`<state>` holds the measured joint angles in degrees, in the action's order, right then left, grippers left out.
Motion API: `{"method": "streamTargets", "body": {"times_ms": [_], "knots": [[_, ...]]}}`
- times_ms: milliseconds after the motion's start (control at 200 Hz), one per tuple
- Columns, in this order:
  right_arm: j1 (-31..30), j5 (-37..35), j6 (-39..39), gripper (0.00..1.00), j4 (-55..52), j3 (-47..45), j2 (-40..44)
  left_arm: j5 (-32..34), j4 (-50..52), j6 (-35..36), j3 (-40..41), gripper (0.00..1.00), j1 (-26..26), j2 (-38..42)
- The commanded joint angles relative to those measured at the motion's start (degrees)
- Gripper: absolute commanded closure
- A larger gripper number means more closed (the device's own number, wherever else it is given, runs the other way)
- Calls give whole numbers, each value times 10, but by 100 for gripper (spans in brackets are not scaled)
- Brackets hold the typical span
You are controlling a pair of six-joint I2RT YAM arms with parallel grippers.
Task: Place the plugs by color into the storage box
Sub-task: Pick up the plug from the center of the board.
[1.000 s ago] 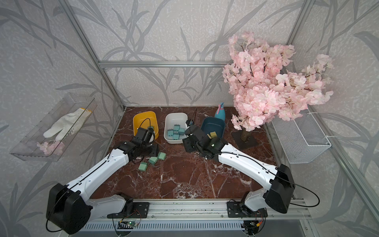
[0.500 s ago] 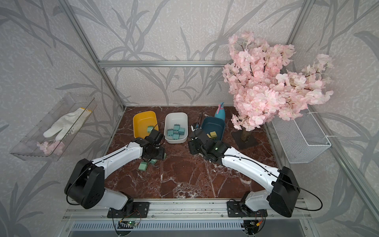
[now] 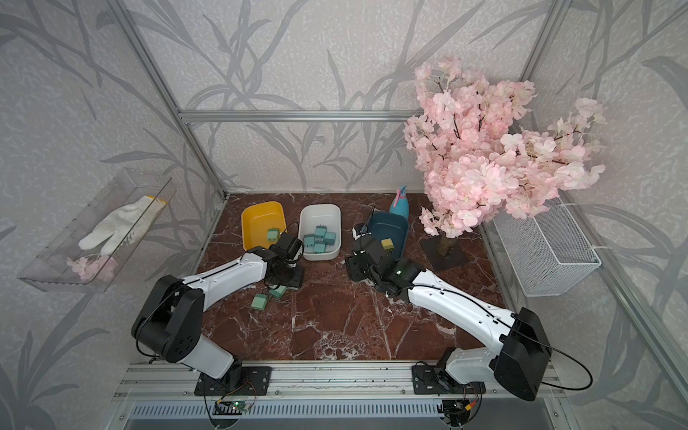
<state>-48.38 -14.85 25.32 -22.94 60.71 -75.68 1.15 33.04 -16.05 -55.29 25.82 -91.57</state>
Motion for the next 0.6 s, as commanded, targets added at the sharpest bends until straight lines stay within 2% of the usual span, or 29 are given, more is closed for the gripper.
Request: {"method": "streamTargets", "body": {"times_ms": [0, 205, 390, 595], "knots": [[2, 4, 7, 31, 16, -11, 8, -2, 11, 9, -14, 38, 3, -22], [2, 19, 9, 31, 27, -10, -9, -6, -2, 5, -21, 39, 4, -42], [2, 26, 6, 31, 24, 3, -22, -13, -6, 0, -21, 45, 8, -52], [2, 26, 8, 31, 31, 3, -25, 13, 5, 8, -22, 49, 17, -43]]}}
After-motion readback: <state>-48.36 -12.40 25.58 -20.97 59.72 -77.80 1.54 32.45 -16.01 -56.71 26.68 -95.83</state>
